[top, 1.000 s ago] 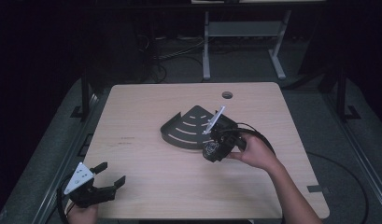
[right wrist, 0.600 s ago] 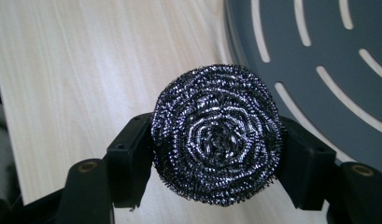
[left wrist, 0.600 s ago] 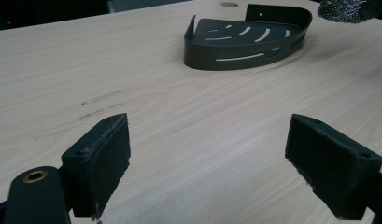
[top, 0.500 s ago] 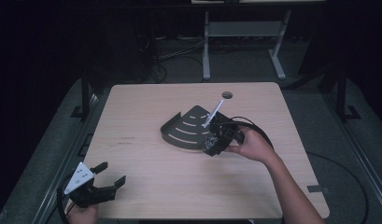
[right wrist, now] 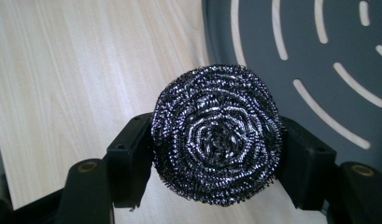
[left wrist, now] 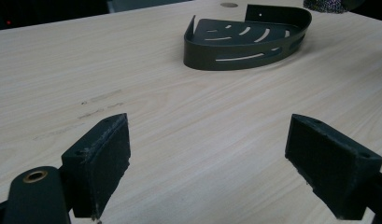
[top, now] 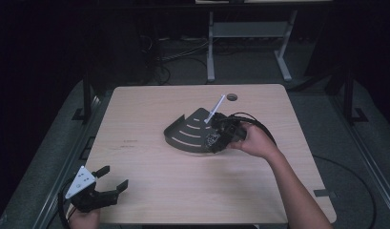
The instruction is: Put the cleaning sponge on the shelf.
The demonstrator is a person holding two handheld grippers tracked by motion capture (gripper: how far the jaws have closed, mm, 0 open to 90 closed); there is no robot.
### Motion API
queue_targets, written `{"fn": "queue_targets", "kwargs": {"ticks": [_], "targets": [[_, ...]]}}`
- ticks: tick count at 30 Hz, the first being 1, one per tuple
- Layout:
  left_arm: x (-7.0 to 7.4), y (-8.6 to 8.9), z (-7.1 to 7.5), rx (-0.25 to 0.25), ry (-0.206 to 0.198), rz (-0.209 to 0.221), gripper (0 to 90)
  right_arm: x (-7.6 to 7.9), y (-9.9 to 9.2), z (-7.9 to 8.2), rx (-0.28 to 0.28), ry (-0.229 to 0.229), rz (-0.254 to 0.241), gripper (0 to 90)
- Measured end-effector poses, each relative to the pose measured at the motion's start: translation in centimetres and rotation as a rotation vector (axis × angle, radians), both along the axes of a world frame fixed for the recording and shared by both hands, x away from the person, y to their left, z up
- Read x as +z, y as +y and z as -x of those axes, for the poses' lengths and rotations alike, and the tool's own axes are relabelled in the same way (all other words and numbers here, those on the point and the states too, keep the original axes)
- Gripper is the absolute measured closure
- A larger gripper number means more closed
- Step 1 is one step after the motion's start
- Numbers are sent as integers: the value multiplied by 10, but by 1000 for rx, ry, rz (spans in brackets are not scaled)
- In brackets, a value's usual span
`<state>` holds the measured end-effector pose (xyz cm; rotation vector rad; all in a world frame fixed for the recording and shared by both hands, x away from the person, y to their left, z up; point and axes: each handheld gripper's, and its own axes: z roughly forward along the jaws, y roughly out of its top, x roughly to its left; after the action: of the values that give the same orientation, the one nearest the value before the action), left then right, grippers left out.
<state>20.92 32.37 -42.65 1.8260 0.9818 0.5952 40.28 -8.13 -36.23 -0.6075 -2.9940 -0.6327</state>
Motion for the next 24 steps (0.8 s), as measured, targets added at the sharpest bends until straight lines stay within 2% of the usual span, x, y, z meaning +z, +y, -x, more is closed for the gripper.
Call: {"fn": "queue_targets", "kwargs": {"ticks": [7, 11, 24], "targets": [[0, 0, 0, -1, 0, -1, 134, 8, 3, -11, -6, -5, 7, 335], [0, 0, 1, -1, 1, 4, 133, 9, 3, -16, -13, 8, -18, 335], [0, 0, 1, -4, -1, 0, 134, -7, 11, -34, -27, 32, 11, 335]]}}
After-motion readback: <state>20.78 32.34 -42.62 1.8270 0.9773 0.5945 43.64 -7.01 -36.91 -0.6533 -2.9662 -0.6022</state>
